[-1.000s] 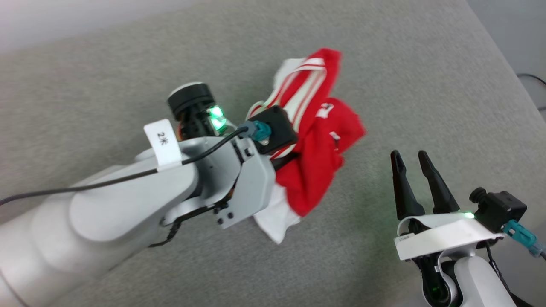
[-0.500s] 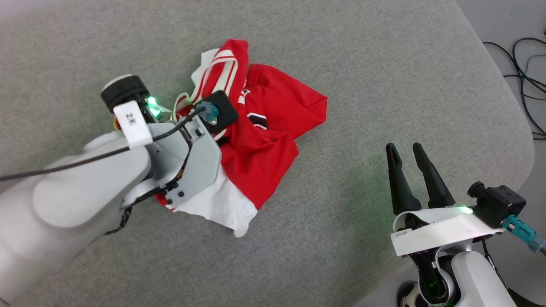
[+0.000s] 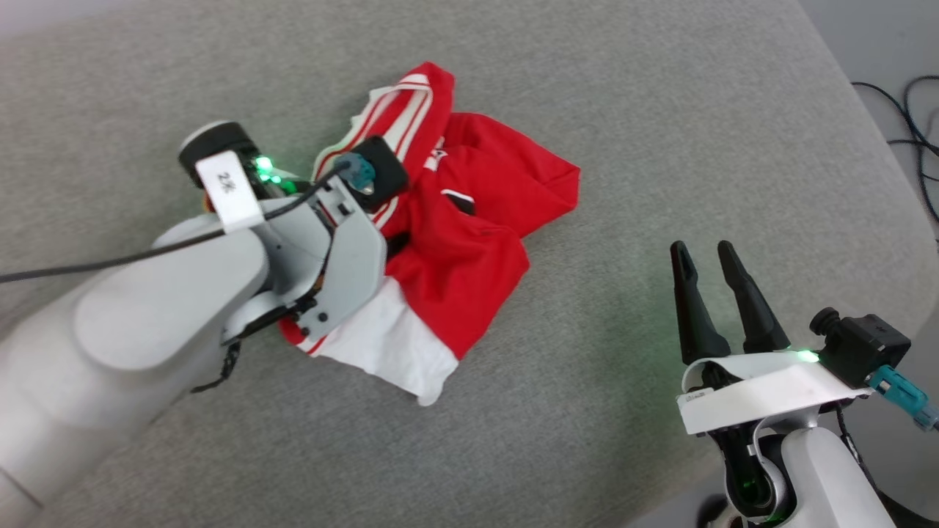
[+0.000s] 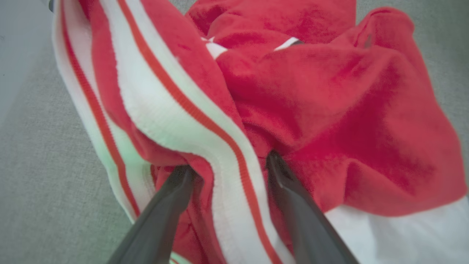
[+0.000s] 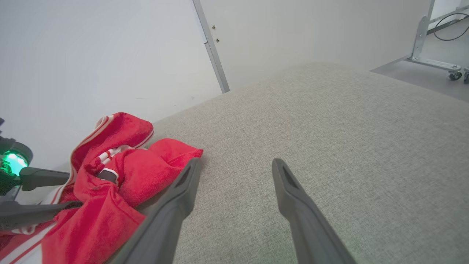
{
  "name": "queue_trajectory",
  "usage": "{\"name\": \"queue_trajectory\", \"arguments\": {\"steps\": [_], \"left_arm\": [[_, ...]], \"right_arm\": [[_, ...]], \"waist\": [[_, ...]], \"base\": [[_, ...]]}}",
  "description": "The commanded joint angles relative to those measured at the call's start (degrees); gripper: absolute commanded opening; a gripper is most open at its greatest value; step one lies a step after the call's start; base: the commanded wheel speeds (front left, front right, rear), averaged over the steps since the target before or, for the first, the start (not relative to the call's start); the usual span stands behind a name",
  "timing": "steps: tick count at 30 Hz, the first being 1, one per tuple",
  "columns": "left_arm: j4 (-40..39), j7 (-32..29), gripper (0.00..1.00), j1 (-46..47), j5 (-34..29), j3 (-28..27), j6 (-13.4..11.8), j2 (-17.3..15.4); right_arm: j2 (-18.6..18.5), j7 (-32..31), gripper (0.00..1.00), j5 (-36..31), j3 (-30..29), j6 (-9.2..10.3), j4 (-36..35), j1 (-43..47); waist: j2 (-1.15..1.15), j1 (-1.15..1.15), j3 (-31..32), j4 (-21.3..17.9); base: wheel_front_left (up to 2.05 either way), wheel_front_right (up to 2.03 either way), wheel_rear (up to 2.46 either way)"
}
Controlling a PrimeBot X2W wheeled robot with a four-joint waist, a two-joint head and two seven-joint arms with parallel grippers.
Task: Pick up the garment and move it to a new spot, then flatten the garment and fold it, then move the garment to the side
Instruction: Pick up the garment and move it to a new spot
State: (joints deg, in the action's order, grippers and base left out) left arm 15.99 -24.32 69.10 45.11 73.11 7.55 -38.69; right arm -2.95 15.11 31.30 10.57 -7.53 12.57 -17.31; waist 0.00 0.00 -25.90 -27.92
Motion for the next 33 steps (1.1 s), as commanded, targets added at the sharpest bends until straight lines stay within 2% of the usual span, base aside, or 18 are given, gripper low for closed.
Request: {"name": "queue_trajectory", "arguments": {"steps": [1,6,9,18,23,27,33], "left_arm": [[0.9,1.2,1.0,0.2,-0.1,0.4,-0.1,0.6],[5.7,11.1,1.0,1.7,5.1,0.2,-0.1,4.0],[8.5,17.8,1.0,1.3,9.1,0.2,-0.1,4.8],[16.0,34.3,1.0,-8.0,18.9,0.3,-0.1,4.9],[20.2,38.6,1.0,-14.8,22.8,-0.5,-0.1,5.5],[22.6,39.5,1.0,-21.5,24.1,-4.9,-0.1,7.6],[22.0,39.4,1.0,-33.1,17.0,-19.4,-0.1,9.5]], "right_arm": [[0.0,0.0,1.0,-0.9,-0.5,0.08,0.4,-0.5],[0.0,0.0,1.0,-4.5,-2.6,0.08,1.7,0.6],[0.0,0.0,1.0,-7.0,-3.5,0.08,2.6,1.2],[0.0,0.0,1.0,-14.1,-6.9,0.08,5.3,3.4],[-0.2,0.0,1.0,-16.5,-8.8,0.08,6.0,4.7],[-1.3,0.0,1.0,-17.6,-10.5,0.08,6.6,7.2],[-2.9,-0.1,1.0,-17.4,-12.8,0.08,6.7,12.0]], "waist": [[0.0,0.0,1.4,2.0],[0.0,0.0,5.7,6.9],[0.0,0.0,8.7,9.8],[0.0,0.0,15.8,19.1],[0.0,0.0,18.2,23.1],[0.0,0.0,20.2,27.7],[0.0,0.0,23.3,32.8]], "base": [[0.0,0.0,0.0],[0.0,0.0,0.0],[0.0,0.0,0.0],[0.0,0.0,0.0],[0.0,0.0,0.0],[0.0,0.0,0.0],[0.0,0.0,0.0]]}}
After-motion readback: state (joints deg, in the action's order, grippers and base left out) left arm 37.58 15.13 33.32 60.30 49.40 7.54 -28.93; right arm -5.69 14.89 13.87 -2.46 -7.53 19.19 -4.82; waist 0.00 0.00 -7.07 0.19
